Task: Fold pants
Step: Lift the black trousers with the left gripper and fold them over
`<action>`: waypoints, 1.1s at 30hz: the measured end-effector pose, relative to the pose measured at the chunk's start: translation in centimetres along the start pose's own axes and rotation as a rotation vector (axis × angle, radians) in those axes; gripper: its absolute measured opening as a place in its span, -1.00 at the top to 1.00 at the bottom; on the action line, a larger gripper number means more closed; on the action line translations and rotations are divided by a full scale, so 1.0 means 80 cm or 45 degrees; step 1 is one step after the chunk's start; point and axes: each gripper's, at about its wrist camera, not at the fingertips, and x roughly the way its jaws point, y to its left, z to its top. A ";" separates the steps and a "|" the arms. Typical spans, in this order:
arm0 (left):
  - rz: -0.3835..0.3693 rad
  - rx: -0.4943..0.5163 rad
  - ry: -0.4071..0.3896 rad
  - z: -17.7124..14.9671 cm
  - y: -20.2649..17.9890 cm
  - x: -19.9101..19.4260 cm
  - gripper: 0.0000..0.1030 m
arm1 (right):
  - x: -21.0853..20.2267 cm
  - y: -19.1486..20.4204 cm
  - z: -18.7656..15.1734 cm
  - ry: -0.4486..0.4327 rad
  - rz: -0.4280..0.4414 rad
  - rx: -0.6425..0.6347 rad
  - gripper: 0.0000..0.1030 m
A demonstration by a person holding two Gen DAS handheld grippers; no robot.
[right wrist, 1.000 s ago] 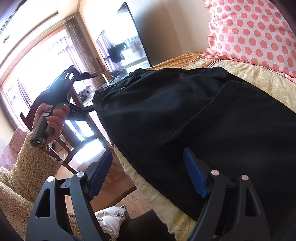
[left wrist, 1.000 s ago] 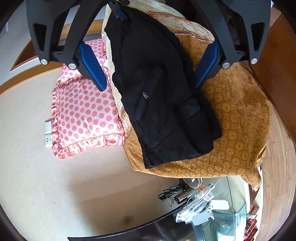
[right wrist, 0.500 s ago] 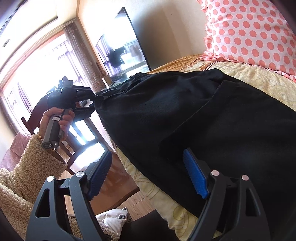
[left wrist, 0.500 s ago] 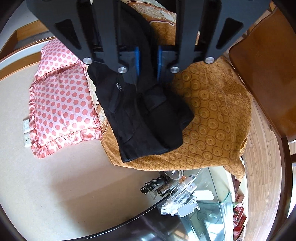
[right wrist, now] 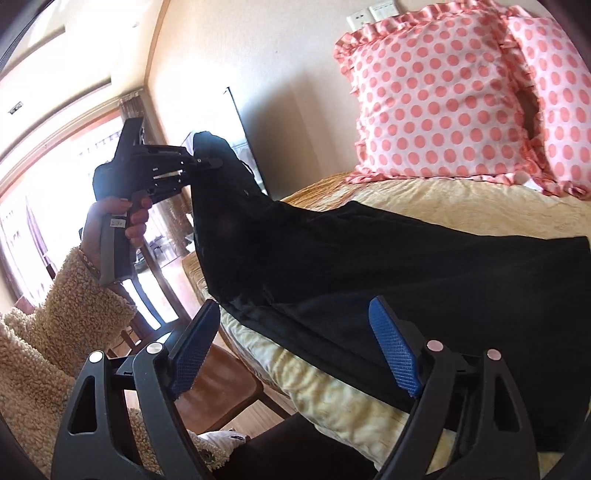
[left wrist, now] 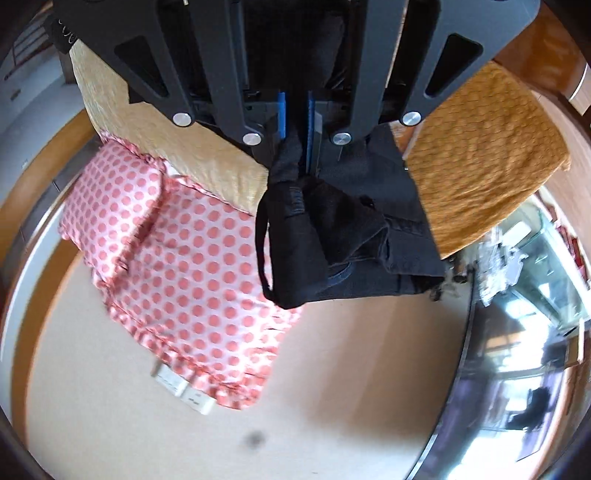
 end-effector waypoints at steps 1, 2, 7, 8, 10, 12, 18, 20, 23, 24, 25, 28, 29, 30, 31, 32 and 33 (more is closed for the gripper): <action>-0.037 0.050 0.008 -0.001 -0.028 0.007 0.87 | -0.013 -0.010 -0.004 -0.017 -0.026 0.032 -0.71; -0.079 0.096 0.019 -0.005 -0.055 0.015 0.87 | -0.025 -0.020 -0.007 -0.034 -0.051 0.065 -0.75; -0.314 0.255 0.129 -0.033 -0.180 0.051 0.87 | -0.085 -0.073 -0.034 -0.120 -0.158 0.259 -0.80; -0.359 0.277 0.155 -0.041 -0.202 0.059 0.87 | -0.097 -0.080 -0.039 -0.134 -0.181 0.290 -0.80; -0.431 0.310 0.202 -0.062 -0.240 0.075 0.87 | -0.122 -0.091 -0.052 -0.165 -0.229 0.343 -0.80; -0.494 0.340 0.272 -0.092 -0.272 0.090 0.87 | -0.139 -0.103 -0.064 -0.192 -0.266 0.388 -0.80; -0.573 0.411 0.611 -0.204 -0.320 0.151 0.88 | -0.173 -0.133 -0.085 -0.230 -0.344 0.493 -0.80; -0.562 0.414 0.584 -0.202 -0.324 0.151 0.88 | -0.181 -0.138 -0.088 -0.245 -0.356 0.504 -0.81; -0.579 0.397 0.470 -0.178 -0.325 0.129 0.88 | -0.189 -0.143 -0.089 -0.269 -0.370 0.508 -0.81; -0.581 0.432 0.423 -0.176 -0.330 0.119 0.88 | -0.191 -0.145 -0.090 -0.274 -0.371 0.511 -0.81; -0.592 0.472 0.403 -0.180 -0.331 0.108 0.88 | -0.191 -0.146 -0.090 -0.276 -0.376 0.515 -0.81; -0.633 0.542 0.512 -0.216 -0.337 0.112 0.87 | -0.191 -0.153 -0.091 -0.277 -0.397 0.531 -0.81; -0.642 0.561 0.552 -0.231 -0.338 0.116 0.86 | -0.193 -0.153 -0.093 -0.278 -0.411 0.534 -0.81; -0.648 0.583 0.576 -0.247 -0.336 0.119 0.85 | -0.194 -0.154 -0.094 -0.280 -0.424 0.536 -0.81; -0.640 0.599 0.596 -0.261 -0.333 0.122 0.85 | -0.195 -0.155 -0.094 -0.284 -0.436 0.538 -0.81; -0.637 0.607 0.607 -0.271 -0.330 0.125 0.85 | -0.197 -0.155 -0.093 -0.291 -0.447 0.542 -0.81; -0.632 0.613 0.615 -0.279 -0.327 0.128 0.84 | -0.199 -0.156 -0.092 -0.300 -0.455 0.544 -0.81</action>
